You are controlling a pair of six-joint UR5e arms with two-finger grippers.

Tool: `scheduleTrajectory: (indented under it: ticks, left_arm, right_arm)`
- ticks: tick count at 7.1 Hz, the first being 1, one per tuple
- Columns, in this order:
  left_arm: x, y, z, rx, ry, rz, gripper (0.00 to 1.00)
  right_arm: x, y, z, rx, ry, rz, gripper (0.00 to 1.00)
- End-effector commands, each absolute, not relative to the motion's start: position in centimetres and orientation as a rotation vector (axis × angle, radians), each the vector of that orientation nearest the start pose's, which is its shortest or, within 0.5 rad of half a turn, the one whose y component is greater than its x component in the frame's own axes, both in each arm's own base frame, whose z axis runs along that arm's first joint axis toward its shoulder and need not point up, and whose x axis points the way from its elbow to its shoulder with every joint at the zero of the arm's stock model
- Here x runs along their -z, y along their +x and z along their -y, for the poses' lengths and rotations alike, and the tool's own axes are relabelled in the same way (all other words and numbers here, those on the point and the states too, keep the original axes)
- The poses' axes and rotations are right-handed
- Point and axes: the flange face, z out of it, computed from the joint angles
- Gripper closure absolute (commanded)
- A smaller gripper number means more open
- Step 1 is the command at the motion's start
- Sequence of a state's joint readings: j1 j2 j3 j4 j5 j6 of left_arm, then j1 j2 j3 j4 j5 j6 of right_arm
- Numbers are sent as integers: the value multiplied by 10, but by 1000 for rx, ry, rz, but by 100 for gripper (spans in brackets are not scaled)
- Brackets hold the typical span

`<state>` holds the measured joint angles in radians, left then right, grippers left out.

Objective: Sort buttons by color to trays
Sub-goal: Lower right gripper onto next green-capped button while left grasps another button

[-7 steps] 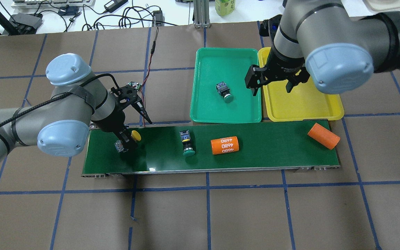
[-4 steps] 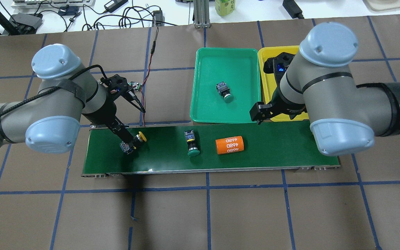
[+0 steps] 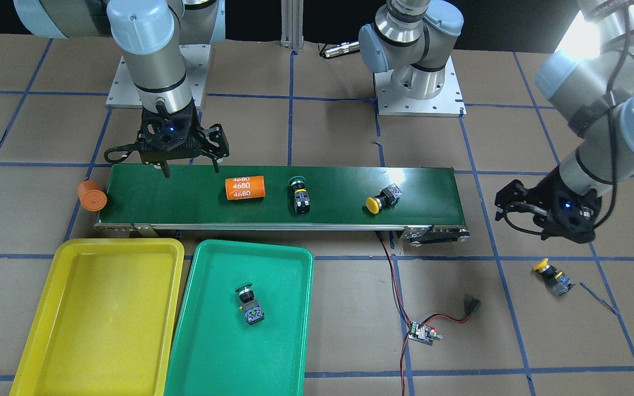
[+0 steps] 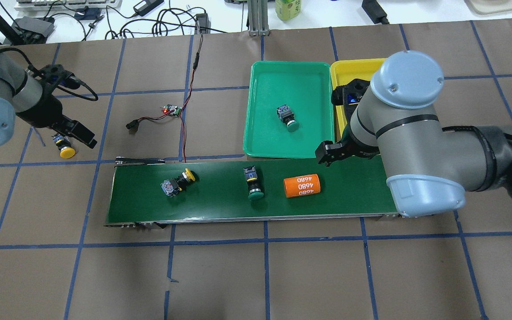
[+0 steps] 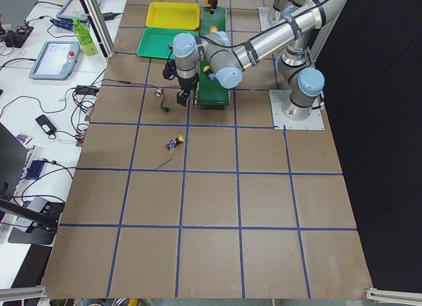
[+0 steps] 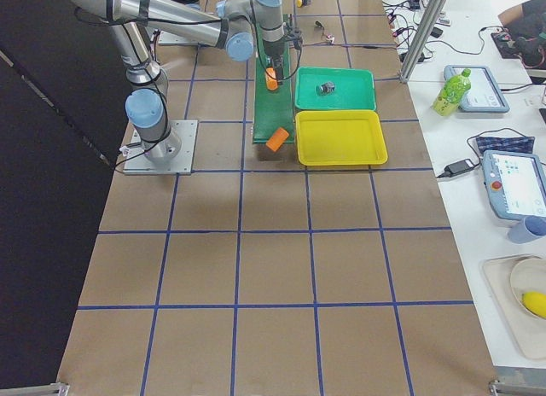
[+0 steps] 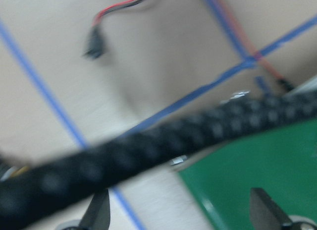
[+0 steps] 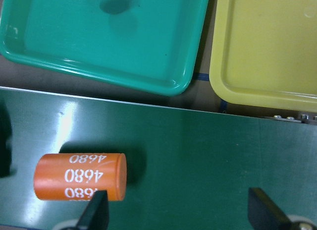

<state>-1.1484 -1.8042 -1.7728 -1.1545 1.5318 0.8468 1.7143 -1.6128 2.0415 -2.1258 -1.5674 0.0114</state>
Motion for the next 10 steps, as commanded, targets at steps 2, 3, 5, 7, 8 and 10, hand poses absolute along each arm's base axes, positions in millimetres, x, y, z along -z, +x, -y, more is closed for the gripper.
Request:
scheduleTrajectory:
  ticks: [2, 3, 5, 7, 8, 10]
  left_arm:
    - [-253, 193, 616, -66, 842, -3079, 0]
    - [-243, 209, 623, -53, 1003, -3026, 0]
    - [-218, 217, 634, -61, 1035, -3025, 0]
    - [-205, 217, 634, -88, 1083, -3020, 0]
    - [-197, 215, 631, -104, 1094, -3030, 0]
    - [-190, 214, 626, -137, 1100, -3045, 0]
  right_arm:
    - [-323, 257, 415, 223, -257, -3090, 0]
    - [-313, 260, 422, 234, -271, -3099, 0]
    - [-310, 260, 422, 223, -269, -3102, 0]
    - [-309, 261, 421, 216, -269, -3090, 0]
    - [-307, 262, 418, 208, -255, -3089, 0]
    - [-295, 280, 413, 187, -204, -3093, 0]
